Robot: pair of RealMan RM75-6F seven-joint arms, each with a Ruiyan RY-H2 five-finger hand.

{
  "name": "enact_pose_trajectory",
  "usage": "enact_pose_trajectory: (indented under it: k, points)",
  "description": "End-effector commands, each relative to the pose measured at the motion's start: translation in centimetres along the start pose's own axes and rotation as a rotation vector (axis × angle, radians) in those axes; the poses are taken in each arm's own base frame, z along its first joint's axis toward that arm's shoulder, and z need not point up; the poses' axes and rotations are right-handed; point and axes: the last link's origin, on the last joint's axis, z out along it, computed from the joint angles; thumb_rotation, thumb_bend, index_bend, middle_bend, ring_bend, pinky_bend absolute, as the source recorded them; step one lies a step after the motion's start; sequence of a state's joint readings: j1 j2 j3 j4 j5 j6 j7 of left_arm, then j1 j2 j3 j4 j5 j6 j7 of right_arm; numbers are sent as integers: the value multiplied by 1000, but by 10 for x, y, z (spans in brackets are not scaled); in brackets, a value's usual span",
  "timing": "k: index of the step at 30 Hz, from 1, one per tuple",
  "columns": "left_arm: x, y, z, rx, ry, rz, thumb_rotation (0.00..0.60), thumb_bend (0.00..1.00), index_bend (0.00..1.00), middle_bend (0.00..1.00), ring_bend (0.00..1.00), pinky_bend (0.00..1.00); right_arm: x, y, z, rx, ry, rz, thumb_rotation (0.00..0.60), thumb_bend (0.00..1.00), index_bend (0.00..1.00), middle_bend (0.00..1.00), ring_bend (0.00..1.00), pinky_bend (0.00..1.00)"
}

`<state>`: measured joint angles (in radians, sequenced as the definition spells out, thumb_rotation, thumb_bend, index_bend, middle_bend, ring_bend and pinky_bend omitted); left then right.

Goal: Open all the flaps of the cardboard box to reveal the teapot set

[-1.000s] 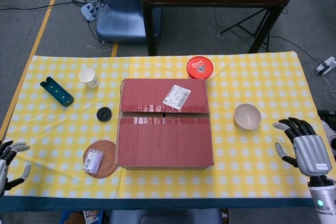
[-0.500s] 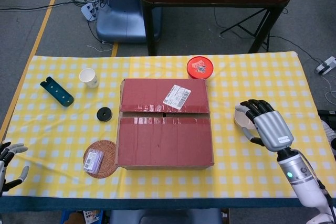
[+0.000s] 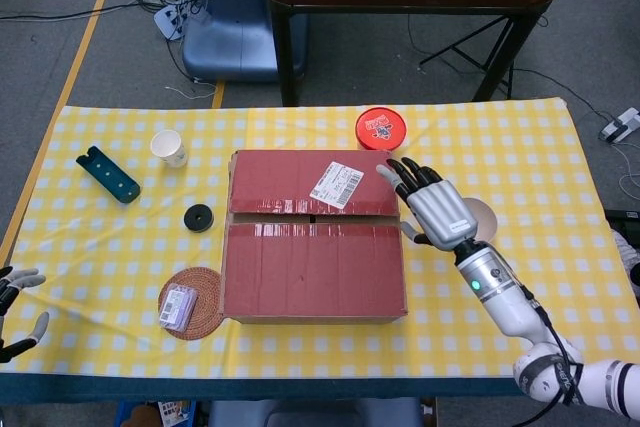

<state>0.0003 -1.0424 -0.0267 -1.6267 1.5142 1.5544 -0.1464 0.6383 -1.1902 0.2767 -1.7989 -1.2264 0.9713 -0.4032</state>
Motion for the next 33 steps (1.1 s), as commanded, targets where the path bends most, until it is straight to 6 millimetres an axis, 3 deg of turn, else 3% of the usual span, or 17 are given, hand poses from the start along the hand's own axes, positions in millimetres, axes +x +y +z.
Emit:
enact_pose_trajectory:
  k: [1,12,17,25,33]
  points:
    - [0,1,0,-5,2,-9,600,394,361,243,130,0,-2,-3,8,1,2,-1,600,275,0,37,1,160]
    - [-2,5,0,-22,-6,-15,600,394,360,243,130,0,-9,-9,32,8,1,-21,600,274,0,37,0,159]
    - [-2,3,-1,-16,-5,-17,600,394,360,243,130,0,-3,-12,43,7,37,-20,600,274,0,37,0,159]
    - [-3,0,-2,-10,-7,-16,600,394,360,243,129,0,27,-4,54,-31,132,-14,600,274,0,37,0,159]
    - [-5,0,-3,-9,-12,-17,600,394,360,243,129,0,63,7,86,-102,195,11,600,274,0,34,0,158]
